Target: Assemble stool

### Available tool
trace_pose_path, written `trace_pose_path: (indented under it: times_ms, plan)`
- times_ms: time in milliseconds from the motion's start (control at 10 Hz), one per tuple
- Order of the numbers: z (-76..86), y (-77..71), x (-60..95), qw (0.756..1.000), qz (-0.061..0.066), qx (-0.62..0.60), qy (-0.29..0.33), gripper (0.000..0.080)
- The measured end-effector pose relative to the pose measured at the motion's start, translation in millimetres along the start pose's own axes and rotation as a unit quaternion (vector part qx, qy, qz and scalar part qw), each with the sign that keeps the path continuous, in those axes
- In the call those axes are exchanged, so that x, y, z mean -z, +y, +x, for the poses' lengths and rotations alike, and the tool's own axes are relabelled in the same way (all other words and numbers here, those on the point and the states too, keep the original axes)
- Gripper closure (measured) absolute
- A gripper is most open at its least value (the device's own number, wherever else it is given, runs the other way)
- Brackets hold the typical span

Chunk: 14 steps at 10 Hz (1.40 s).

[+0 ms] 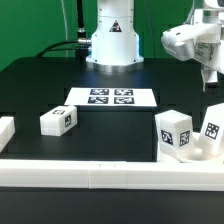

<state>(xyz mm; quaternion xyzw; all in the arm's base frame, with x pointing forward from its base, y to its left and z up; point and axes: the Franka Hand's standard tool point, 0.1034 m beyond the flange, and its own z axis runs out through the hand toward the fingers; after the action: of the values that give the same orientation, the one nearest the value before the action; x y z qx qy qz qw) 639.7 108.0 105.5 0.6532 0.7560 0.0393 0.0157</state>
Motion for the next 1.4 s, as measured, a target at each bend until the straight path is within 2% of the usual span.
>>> trace_pose_path:
  times_ms: [400,500,700,1000,1100,1200,1300,1400]
  plan:
    - [-4.9,-2.3,-5.6,0.992,0.004,0.126,-0.013,0.0151]
    - [-3.9,-3.4,-9.3,0.992,0.005,0.127,-0.012,0.0151]
    - [-1.4,-3.5,-17.8,0.992,0.000,0.129,-0.010,0.0151]
    - [-0.5,-7.1,-31.3,0.992,0.002,0.128,-0.007,0.0151]
    - [-0.4,-7.6,-32.4,0.992,0.003,0.127,-0.006,0.0272]
    - [0.1,-7.9,-33.4,0.992,0.004,0.127,-0.006,0.0272]
    - [1.4,-8.3,-34.8,0.992,0.005,0.127,-0.006,0.0429]
    - [1.5,-8.2,-34.8,0.992,0.005,0.127,-0.006,0.0458]
